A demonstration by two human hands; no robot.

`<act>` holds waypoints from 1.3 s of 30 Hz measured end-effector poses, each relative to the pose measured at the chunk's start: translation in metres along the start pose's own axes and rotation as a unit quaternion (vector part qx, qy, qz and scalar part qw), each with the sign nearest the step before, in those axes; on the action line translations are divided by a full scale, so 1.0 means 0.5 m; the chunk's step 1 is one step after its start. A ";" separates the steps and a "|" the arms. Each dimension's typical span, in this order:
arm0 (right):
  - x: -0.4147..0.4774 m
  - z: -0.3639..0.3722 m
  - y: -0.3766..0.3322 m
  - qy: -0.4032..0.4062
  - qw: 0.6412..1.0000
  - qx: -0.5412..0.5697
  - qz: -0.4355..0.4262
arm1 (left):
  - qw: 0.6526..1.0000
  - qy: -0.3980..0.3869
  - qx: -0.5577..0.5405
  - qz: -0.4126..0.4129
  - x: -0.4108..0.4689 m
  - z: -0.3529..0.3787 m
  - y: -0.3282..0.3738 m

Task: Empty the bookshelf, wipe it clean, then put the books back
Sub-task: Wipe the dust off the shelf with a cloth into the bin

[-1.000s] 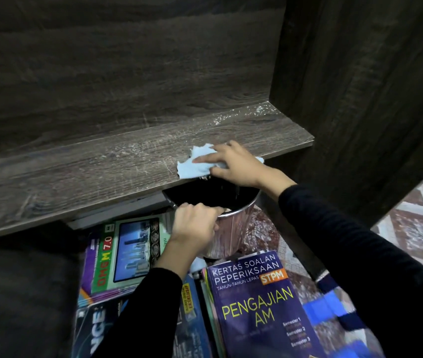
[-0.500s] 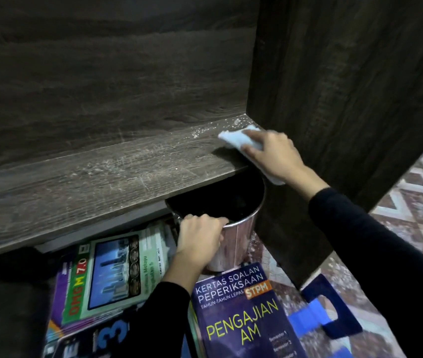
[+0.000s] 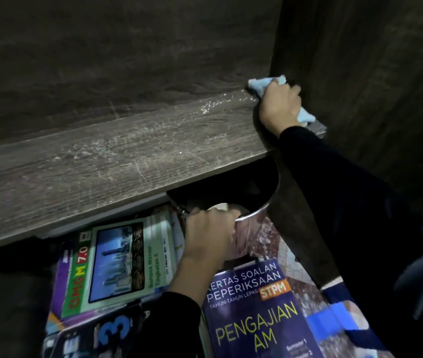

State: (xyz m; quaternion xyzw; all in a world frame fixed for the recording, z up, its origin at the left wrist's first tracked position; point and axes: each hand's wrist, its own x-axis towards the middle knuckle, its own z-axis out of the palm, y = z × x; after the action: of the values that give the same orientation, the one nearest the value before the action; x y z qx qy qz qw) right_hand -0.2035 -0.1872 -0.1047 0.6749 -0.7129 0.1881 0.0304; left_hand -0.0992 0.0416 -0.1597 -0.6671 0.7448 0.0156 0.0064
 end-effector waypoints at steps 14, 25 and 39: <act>0.078 0.012 -0.014 -0.064 0.987 0.148 -0.017 | 1.000 -0.007 0.001 0.021 -0.014 0.029 -0.028; 0.048 -0.066 -0.027 -0.057 0.963 0.232 -0.123 | 0.999 -0.008 -0.030 0.010 -0.027 0.005 -0.028; 0.069 -0.008 -0.037 -0.146 0.984 -0.042 -0.092 | 0.999 -0.016 -0.025 0.021 -0.026 0.012 -0.028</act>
State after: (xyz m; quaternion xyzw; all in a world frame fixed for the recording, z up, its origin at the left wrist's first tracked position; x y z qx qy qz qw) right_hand -0.1894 -0.2190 -0.0866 0.7560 -0.6518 0.0535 -0.0287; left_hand -0.0838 0.0532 -0.1653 -0.6512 0.7575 0.0453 0.0013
